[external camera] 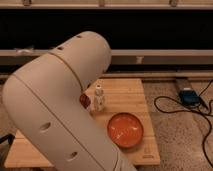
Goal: Place the eraser on the white sponge
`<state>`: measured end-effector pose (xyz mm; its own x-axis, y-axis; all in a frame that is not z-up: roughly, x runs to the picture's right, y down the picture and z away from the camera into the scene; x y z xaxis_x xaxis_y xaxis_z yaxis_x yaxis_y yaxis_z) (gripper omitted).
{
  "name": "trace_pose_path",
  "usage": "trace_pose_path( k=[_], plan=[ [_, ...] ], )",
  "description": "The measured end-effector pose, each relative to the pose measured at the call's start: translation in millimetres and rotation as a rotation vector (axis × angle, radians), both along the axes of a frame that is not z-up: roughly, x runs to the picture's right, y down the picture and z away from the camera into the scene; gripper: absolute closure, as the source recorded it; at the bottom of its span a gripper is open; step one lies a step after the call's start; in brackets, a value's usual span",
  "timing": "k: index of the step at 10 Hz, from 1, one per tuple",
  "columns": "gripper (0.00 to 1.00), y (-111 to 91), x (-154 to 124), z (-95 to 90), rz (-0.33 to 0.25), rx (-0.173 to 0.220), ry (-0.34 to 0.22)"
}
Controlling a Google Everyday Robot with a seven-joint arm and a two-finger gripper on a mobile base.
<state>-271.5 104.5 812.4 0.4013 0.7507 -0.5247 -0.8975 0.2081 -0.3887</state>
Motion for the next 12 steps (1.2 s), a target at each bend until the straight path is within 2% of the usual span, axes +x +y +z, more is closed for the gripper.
trace_pose_path(
  k=[2, 5, 9, 12],
  plan=[
    [1.00, 19.1, -11.8, -23.7, -0.062, 0.003, -0.049],
    [1.00, 41.6, -16.5, -45.3, -0.152, 0.006, -0.095],
    [1.00, 58.8, -26.1, -48.3, -0.229, 0.018, -0.120],
    [1.00, 69.2, -34.1, -40.9, -0.269, 0.022, -0.132]
  ],
)
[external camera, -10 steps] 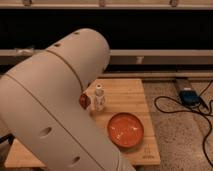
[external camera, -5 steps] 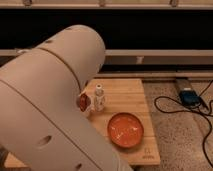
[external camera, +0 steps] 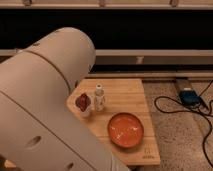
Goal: Place the eraser on the white sponge
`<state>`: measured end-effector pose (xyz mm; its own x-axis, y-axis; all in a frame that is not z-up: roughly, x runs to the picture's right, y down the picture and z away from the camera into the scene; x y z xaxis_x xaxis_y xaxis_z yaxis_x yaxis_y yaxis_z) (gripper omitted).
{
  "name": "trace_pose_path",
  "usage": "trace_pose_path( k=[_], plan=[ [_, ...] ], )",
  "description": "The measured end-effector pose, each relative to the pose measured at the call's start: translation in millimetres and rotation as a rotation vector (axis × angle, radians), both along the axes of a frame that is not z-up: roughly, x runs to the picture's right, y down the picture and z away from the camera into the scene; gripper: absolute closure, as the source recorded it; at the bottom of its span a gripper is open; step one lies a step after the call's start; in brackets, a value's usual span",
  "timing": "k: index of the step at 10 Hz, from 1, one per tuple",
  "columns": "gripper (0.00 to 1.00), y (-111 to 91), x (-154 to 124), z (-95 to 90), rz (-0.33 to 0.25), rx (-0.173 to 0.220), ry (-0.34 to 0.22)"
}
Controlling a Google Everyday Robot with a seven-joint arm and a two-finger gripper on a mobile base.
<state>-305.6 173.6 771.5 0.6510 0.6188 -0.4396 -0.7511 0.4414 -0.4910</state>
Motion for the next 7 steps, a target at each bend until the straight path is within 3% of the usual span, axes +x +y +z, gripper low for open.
trace_pose_path(
  k=[1, 7],
  plan=[
    [0.98, 1.8, -0.8, 3.9, -0.008, 0.001, 0.001],
    [0.40, 13.3, -9.7, 23.1, -0.058, -0.001, 0.026]
  ],
)
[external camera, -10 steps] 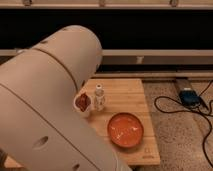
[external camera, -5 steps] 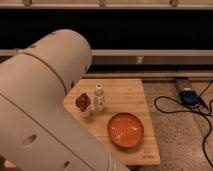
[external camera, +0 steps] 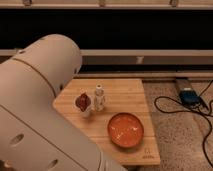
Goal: Place the eraser on the white sponge
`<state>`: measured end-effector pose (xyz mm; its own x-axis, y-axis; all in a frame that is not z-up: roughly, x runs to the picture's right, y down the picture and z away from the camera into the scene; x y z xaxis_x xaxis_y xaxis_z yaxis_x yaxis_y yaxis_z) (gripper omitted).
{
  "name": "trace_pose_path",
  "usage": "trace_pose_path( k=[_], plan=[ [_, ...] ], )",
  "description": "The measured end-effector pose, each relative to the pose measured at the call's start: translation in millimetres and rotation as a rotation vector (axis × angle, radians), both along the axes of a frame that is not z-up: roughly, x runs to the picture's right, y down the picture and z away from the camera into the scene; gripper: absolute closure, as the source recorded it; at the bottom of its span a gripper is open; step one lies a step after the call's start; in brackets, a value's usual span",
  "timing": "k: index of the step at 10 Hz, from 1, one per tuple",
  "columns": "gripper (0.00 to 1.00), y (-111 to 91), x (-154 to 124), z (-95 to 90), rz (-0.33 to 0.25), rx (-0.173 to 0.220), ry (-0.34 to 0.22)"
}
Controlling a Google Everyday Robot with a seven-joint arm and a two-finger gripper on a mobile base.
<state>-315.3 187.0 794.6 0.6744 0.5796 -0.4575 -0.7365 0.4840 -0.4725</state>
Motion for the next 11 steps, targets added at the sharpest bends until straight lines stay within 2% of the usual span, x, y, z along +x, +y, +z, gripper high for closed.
trace_pose_path(
  k=[1, 2, 3, 9, 11],
  plan=[
    [0.28, 0.8, 0.3, 3.6, -0.007, 0.002, 0.011],
    [0.22, 0.8, 0.3, 6.6, -0.009, 0.002, 0.020],
    [0.20, 0.9, 0.7, 9.5, -0.012, 0.002, 0.029],
    [0.20, -4.3, 3.1, 17.0, -0.001, 0.008, 0.055],
    [0.20, -15.8, 7.6, 11.6, 0.034, 0.010, 0.047]
  ],
)
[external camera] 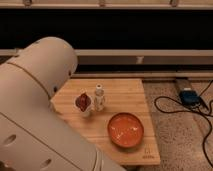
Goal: Place the eraser on the white sponge
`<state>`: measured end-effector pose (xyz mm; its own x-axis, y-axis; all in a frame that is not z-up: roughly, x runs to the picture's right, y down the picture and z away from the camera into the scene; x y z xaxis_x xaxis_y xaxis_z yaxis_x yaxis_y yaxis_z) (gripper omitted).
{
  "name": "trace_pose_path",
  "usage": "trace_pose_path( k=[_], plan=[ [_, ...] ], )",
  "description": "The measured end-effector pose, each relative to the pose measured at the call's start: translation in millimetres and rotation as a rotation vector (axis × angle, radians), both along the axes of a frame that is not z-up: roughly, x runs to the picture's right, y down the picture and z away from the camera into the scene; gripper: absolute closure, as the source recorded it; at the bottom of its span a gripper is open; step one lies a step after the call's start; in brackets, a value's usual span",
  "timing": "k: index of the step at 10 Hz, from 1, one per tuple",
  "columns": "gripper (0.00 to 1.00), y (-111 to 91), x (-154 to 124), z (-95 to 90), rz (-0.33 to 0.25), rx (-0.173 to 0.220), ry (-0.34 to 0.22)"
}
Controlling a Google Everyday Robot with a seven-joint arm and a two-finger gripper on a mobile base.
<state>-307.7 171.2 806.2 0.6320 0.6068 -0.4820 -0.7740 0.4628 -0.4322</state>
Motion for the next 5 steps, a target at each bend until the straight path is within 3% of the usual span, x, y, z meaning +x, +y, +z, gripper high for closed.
trace_pose_path(
  k=[2, 5],
  plan=[
    [0.20, -13.1, 6.1, -2.5, 0.045, 0.002, -0.011],
    [0.20, -12.2, 4.0, -3.1, 0.044, 0.002, -0.014]
  ],
)
